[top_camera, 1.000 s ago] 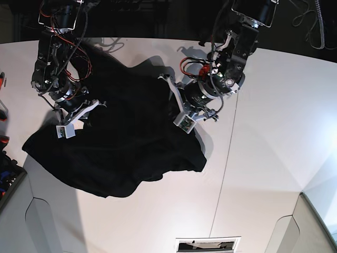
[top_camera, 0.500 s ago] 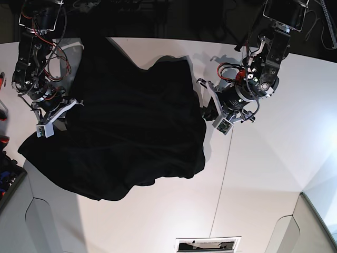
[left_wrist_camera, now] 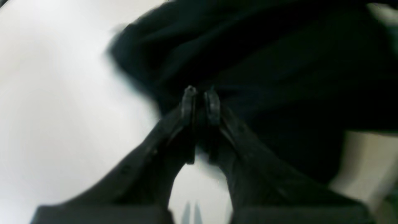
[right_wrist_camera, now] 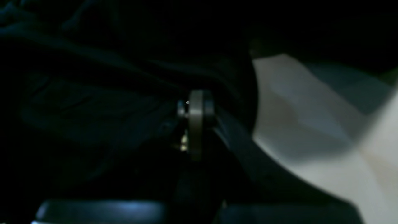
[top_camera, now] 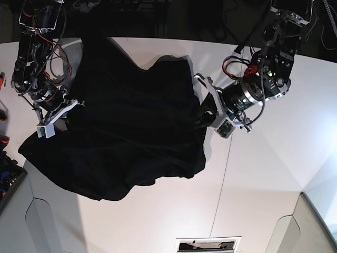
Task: Layout the t-shirt on the table in an organized manner, then fold the t-shirt properly
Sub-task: 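Lower the left gripper and grasp the shirt edge opposite the right gripper, then pull the grasped edge away from the right gripper with the left gripper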
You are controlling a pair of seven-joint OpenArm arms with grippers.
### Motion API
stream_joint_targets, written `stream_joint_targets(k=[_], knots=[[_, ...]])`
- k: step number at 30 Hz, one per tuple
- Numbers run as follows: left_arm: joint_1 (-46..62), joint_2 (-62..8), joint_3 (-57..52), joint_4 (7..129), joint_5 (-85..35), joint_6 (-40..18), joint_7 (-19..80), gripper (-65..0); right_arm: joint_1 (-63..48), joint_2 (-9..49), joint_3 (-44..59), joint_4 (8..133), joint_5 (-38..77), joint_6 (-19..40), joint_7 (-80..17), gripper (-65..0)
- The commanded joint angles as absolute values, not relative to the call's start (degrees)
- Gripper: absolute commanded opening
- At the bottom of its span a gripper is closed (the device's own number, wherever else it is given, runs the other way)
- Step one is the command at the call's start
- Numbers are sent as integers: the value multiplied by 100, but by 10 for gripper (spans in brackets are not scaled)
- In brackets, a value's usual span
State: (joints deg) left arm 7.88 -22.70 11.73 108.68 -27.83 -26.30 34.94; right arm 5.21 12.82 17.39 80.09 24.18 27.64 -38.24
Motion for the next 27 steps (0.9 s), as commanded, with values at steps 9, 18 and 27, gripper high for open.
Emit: stream_joint_targets(k=[9,18,27], knots=[[1339,-1833,1323,10956,-3124,-2836,3411,-594,615,1166,1693,8383,2971,3030,-4060,-650],[1337,-1640,1426,10097,-2386,-2832,3415,-594,615,967,1192,8009,2314,3024,-4007,-650],[1363,-2296,1411,9926,-2080,-2805,3430,-594,615,1184,1199,8007,1990,3020,-3964,-650]])
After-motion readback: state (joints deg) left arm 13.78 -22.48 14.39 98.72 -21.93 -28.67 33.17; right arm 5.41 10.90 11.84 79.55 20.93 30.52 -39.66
